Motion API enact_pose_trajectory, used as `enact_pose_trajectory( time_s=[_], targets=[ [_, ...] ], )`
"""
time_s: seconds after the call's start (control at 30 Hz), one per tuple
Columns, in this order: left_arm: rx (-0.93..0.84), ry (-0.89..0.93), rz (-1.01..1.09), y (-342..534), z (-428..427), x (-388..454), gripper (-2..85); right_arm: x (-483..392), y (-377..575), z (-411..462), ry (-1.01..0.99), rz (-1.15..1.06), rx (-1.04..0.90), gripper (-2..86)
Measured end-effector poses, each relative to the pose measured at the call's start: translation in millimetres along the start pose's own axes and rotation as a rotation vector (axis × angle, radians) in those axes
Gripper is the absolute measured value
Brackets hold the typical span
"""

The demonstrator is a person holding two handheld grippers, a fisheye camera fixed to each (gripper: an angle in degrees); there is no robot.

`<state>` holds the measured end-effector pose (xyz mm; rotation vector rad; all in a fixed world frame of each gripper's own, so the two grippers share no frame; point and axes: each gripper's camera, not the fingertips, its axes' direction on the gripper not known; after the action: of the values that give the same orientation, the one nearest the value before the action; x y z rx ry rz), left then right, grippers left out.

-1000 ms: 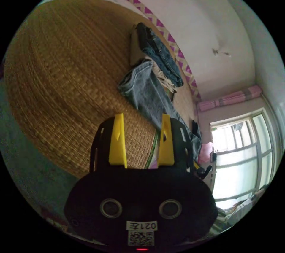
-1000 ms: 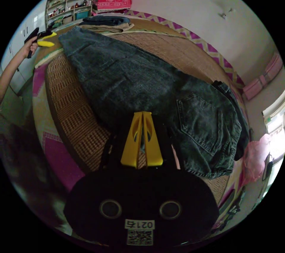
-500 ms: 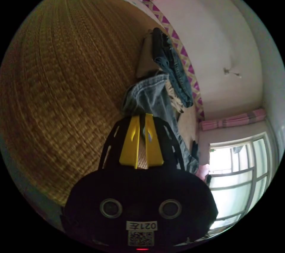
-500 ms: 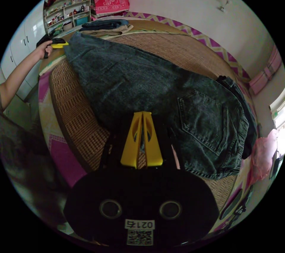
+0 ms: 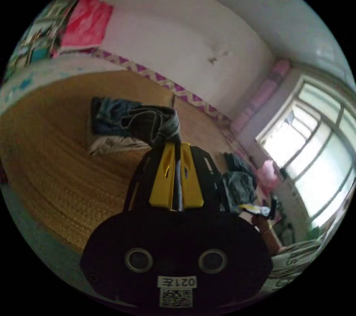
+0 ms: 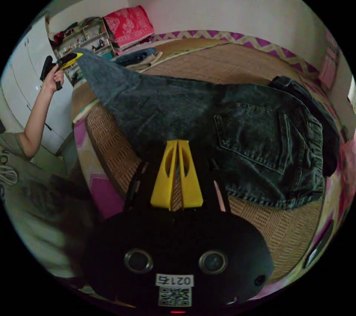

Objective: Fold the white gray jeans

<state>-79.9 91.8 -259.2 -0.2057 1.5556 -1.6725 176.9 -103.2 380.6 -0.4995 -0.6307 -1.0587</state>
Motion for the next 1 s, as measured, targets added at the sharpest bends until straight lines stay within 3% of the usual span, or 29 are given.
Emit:
enact_pose_trajectory(
  time_s=[0.17,0.33,0.47,0.53,0.7,0.8,0.87,1.0],
  targets=[
    [-0.052,-0.017,0.477,89,74,205,-0.9,25,63,-57,-0.051,0.09,0.126,-0.8],
    [-0.264,0.049,0.614,202,210,312,-0.9,46,114,-96,-0.044,0.162,0.179,-0.7],
    [-0.575,-0.027,0.575,309,352,326,-0.8,66,150,-116,-0.065,0.215,0.2,-0.6],
    [-0.564,0.012,0.51,328,358,323,-0.8,76,164,-121,-0.065,0.235,0.193,-0.6],
    [-0.435,0.01,0.573,352,337,348,0.4,108,197,-130,-0.071,0.307,0.205,-0.3],
    [-0.653,0.006,0.658,397,375,353,4.6,131,208,-135,-0.111,0.344,0.245,0.3],
    [-0.534,0.078,0.658,407,357,350,6.6,151,213,-142,-0.137,0.402,0.305,3.4],
    [-0.521,0.302,0.633,419,335,341,7.8,197,227,-154,-0.082,0.635,0.391,11.0]
  ],
)
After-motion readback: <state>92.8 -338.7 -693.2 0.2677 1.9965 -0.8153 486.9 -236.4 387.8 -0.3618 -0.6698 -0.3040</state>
